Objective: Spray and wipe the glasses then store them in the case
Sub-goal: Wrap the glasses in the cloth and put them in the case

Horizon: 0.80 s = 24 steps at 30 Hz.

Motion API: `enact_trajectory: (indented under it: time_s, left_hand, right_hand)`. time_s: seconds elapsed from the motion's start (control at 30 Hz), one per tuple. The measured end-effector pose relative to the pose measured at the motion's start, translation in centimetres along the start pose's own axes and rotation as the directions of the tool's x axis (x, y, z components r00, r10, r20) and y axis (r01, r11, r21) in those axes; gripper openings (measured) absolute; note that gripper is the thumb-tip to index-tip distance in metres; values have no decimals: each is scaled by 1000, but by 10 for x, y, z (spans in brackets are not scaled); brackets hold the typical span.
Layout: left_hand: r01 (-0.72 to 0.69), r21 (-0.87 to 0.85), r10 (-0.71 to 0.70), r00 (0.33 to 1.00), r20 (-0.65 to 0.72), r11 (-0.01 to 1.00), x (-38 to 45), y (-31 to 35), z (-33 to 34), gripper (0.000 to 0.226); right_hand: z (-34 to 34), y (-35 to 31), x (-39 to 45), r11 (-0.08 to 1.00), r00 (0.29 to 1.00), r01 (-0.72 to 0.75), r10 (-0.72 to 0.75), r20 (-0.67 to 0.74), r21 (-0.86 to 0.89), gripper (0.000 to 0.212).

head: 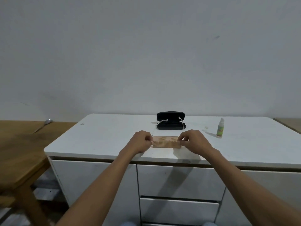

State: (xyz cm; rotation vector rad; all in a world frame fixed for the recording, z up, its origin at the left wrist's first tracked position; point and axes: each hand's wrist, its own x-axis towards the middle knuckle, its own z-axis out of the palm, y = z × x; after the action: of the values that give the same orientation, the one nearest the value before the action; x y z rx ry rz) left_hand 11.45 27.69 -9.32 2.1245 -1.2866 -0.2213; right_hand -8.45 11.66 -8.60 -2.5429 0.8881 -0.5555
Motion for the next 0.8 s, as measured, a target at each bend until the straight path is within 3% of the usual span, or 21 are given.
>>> enact_trajectory:
  time_s: [0.17, 0.3, 0.5, 0.63, 0.73, 0.8]
  left_hand:
    - [69, -164, -99, 979, -177, 984, 19, 2, 9, 20]
    - [132, -274, -200, 951, -237, 953, 31, -2, 27, 20]
    - [230, -162, -273, 901, -337, 959, 39, 2, 42, 13]
    - [271, -96, -287, 880, -379, 958, 43, 5, 48, 9]
    - [260, -76, -267, 865, -424, 963, 43, 6, 50, 25]
    - [218, -88, -234, 860, -454, 972, 43, 4, 49, 26]
  right_hand:
    - [10, -3, 18, 998, 982, -60, 61, -178, 11, 10]
    - [29, -4, 31, 993, 966, -98, 79, -246, -65, 16]
    - [47, -4, 40, 968, 971, -148, 102, -216, -205, 25]
    - [49, -4, 40, 972, 975, -134, 95, -198, -193, 30]
    - [50, 0, 37, 990, 942, -46, -1, -335, -131, 25]
    - [50, 2, 34, 995, 872, 59, -93, -481, -86, 15]
